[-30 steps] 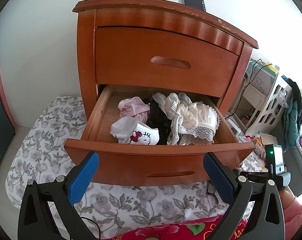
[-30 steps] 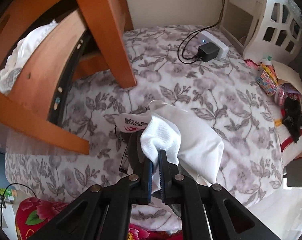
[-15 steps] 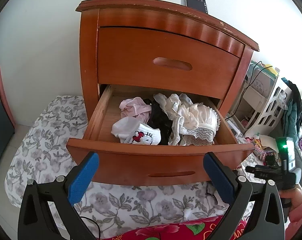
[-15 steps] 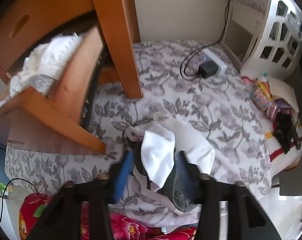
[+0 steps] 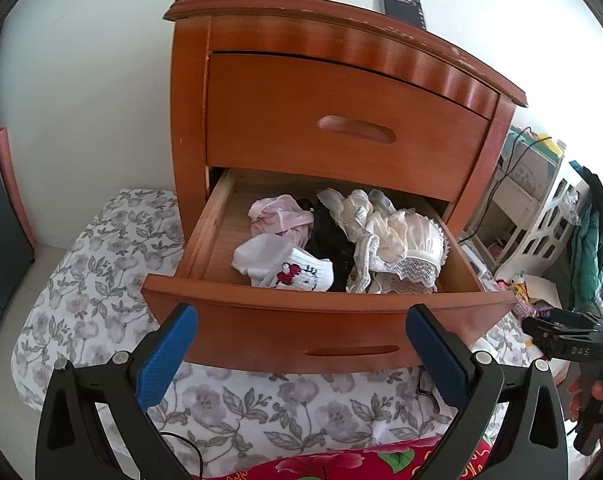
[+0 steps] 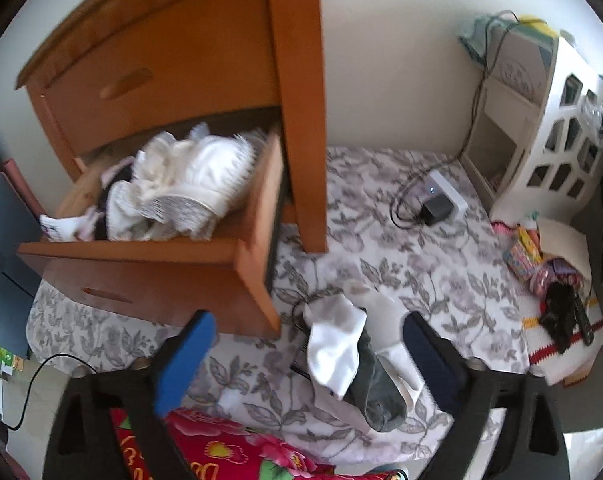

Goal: Take underwear out of drawer
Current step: 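Move the right tool back into the drawer toward the white sock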

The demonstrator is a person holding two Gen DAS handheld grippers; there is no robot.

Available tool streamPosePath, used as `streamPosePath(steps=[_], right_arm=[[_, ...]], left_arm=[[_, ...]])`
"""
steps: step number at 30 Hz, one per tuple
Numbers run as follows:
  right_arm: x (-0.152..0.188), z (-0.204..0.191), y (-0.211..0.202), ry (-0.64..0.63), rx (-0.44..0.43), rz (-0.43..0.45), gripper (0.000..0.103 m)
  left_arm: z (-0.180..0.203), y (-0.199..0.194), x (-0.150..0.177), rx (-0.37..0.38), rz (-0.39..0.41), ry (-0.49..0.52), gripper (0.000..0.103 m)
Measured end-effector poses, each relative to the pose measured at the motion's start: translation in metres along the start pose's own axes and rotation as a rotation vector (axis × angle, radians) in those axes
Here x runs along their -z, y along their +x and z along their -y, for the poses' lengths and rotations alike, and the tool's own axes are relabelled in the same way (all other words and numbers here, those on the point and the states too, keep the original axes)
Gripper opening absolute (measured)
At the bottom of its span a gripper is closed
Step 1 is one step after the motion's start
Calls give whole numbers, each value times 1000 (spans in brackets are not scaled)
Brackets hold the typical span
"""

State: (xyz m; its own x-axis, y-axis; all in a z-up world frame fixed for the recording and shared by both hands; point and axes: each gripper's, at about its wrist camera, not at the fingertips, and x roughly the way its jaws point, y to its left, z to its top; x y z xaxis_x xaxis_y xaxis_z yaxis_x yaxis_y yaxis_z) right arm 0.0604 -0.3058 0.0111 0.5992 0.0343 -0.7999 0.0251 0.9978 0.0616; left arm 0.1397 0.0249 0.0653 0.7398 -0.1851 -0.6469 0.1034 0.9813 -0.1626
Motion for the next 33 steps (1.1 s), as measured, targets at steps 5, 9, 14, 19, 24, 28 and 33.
streamPosePath(steps=[5, 9, 14, 19, 24, 28, 33], right_arm=[[-6, -8, -15, -12, -9, 49, 103], [-9, -16, -23, -34, 0, 66, 103], [-12, -24, -30, -49, -13, 75, 103], [-20, -41, -39, -78, -34, 95, 103], [-33, -64, -54, -114, -58, 139, 103], [-43, -85, -61, -149, -84, 155, 103], [-53, -112, -58, -185, -115, 144, 103]], left_arm=[[-6, -2, 0, -3, 14, -25, 103], [-7, -3, -1, -1, 24, -27, 103], [-10, -3, -1, 6, 32, -38, 103], [-15, -3, -1, 2, 30, -44, 103], [-22, -6, -1, -4, 34, -46, 103], [-27, -6, 0, 2, 35, -46, 103], [-33, -6, 2, 11, 44, -52, 103]])
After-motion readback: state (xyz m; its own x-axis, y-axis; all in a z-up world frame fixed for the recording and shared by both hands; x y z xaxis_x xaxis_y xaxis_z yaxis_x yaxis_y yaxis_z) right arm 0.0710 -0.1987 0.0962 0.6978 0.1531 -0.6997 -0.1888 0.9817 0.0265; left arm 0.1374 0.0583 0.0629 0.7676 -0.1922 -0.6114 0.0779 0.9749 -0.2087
